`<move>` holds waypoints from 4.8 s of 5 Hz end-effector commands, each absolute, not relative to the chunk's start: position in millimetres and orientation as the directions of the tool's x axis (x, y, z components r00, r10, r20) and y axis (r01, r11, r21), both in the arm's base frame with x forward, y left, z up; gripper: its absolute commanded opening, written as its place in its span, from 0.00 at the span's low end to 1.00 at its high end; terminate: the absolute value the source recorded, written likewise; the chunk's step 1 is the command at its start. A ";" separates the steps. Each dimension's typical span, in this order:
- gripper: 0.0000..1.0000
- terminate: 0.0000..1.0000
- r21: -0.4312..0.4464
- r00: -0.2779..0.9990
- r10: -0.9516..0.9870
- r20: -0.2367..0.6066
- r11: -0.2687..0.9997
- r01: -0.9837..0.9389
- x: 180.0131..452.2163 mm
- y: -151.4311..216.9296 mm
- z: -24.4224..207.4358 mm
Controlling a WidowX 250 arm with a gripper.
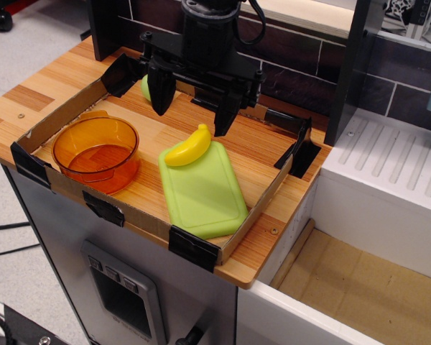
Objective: Put banana in pot
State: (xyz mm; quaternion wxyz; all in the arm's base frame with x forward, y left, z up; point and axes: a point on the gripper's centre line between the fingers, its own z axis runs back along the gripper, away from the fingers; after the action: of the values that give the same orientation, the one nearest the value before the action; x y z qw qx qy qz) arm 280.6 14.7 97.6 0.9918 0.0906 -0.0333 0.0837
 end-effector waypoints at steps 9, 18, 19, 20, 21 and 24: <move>1.00 0.00 0.097 0.998 0.022 0.056 0.995 -0.027 333.9 35.6 28.6; 0.00 0.00 0.123 0.995 0.067 0.075 0.990 -0.076 287.5 115.4 62.9; 0.00 0.00 0.113 0.997 0.030 0.071 0.993 -0.038 278.4 123.1 62.4; 0.00 0.00 0.108 0.998 -0.010 0.059 0.994 0.004 270.1 119.7 58.6; 1.00 0.00 0.088 0.998 -0.012 0.066 0.996 0.006 267.3 119.9 62.0; 1.00 0.00 0.018 0.994 0.006 0.109 1.000 -0.008 277.1 101.8 104.6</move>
State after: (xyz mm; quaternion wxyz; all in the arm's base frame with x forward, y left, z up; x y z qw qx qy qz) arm 269.8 97.9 86.6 0.9997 -0.0055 -0.0218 0.0053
